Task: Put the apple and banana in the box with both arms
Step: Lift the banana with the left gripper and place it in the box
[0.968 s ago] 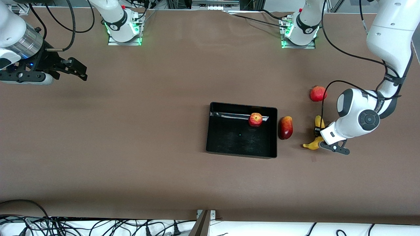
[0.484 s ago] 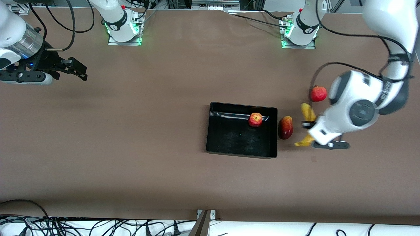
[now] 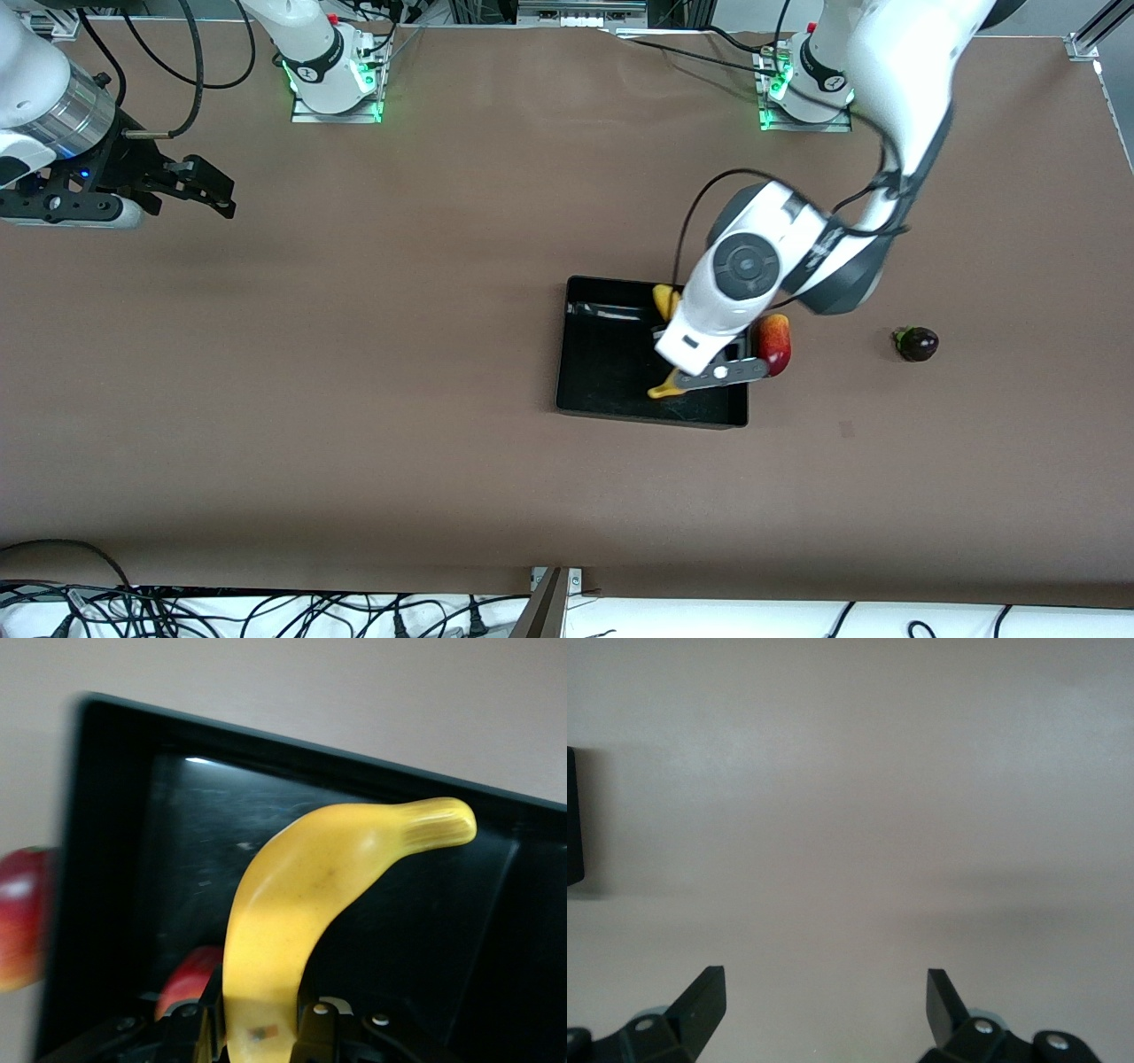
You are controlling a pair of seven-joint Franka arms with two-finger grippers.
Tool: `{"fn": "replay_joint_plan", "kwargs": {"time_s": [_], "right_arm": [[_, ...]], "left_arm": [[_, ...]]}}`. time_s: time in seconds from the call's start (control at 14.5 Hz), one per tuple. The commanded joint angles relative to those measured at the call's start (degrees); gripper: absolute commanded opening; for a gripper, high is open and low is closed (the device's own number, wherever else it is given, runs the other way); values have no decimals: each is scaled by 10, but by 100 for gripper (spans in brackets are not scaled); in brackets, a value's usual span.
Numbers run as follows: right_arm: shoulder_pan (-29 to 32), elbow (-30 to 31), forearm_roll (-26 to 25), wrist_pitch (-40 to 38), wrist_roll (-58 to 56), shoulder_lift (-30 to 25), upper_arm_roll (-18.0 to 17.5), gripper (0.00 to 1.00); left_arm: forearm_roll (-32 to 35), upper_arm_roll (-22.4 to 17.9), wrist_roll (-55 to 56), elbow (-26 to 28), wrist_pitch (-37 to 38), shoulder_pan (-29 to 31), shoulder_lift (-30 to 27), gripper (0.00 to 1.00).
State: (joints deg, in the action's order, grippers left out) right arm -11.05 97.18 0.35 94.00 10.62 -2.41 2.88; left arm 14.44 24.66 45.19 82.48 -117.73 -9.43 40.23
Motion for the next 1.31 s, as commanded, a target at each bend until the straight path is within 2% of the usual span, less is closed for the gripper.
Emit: {"fn": "replay_joint_plan", "kwargs": {"time_s": [0.0, 0.07, 0.21, 0.28, 0.35, 0.48, 0.62, 0.9, 1.11, 1.24], "right_arm": [[5, -8, 11, -3, 5, 0, -5, 100], [5, -8, 11, -3, 5, 0, -5, 100], [5, -8, 11, -3, 5, 0, -5, 100], [5, -8, 11, -3, 5, 0, -5, 100], [5, -8, 11, -2, 5, 0, -5, 100], [5, -8, 11, -1, 5, 0, -7, 100], [5, -8, 11, 1, 5, 0, -9, 100], [5, -8, 11, 2, 5, 0, -9, 100], [5, -8, 11, 2, 5, 0, -9, 100], [5, -8, 11, 2, 5, 0, -10, 100]], "left_arm": [[1, -7, 3, -28, -16, -14, 48, 12], [-1, -7, 6, -28, -17, -16, 62, 12], [1, -8, 6, -30, -18, -33, 77, 18], [1, -8, 6, -30, -34, -36, 84, 29], [2, -8, 6, -27, -61, -36, 86, 44], [-1, -8, 8, -26, -68, -35, 85, 100], [0, -8, 21, -26, -58, -24, 68, 100], [5, -8, -8, -34, 89, 45, -28, 100], [6, -8, -110, -36, 166, 97, -82, 100], [6, -8, -196, -35, 222, 153, -119, 100]]}}
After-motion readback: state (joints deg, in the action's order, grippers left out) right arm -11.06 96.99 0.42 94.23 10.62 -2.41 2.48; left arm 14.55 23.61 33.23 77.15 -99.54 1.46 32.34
